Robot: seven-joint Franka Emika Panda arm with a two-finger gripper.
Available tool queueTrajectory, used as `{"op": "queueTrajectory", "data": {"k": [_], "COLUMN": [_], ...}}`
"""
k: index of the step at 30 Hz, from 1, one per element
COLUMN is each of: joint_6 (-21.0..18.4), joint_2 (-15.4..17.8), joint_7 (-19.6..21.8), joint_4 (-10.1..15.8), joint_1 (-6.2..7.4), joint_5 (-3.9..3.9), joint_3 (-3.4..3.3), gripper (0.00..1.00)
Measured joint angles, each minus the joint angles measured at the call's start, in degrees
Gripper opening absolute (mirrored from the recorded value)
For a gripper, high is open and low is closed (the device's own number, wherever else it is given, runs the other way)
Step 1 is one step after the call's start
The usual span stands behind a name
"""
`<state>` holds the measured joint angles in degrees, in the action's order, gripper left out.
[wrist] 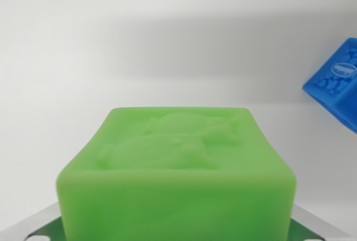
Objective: Stack cube
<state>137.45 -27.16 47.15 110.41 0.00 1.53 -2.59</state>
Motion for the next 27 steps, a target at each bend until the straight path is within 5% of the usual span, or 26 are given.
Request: {"op": "queueTrajectory", "data": {"k": [27], "joint_6": [-0.08], "joint_2": [-1.54], "joint_7": [7.23], "joint_4": [-1.75], "joint_1": [-2.26], "joint_5": [1.88], "joint_3": [-2.65], "gripper": [0.00]}}
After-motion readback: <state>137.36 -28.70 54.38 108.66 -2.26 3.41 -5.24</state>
